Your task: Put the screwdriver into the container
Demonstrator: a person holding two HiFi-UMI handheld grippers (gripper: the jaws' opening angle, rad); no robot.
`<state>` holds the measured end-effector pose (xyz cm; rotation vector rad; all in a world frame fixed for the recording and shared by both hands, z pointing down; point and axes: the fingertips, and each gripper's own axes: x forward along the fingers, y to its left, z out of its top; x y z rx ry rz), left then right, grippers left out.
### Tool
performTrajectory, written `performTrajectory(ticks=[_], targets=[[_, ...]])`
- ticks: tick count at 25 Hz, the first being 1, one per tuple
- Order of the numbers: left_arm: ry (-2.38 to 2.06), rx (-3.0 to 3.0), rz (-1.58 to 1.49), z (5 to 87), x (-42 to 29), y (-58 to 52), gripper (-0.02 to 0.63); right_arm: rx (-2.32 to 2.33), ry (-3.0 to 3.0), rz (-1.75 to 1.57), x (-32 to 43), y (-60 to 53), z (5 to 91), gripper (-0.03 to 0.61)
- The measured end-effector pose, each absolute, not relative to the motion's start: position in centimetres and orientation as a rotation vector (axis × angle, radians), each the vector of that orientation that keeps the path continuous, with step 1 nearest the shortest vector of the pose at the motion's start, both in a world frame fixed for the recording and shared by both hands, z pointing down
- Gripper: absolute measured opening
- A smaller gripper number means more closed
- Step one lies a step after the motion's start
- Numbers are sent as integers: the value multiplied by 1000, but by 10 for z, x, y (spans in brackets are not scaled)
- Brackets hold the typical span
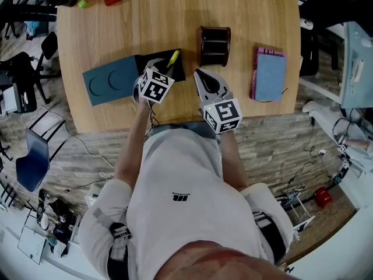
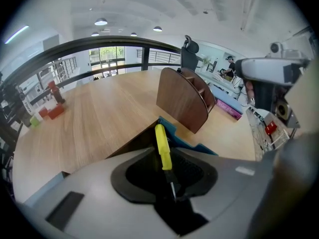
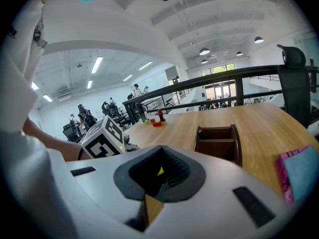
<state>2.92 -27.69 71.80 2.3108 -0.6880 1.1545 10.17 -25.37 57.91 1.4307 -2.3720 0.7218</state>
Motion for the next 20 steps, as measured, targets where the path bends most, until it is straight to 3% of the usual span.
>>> performTrajectory(ticks=[20], targets=[[-787, 2549, 871, 635, 26, -287, 92, 1439, -2395, 637, 91, -241, 557, -5]])
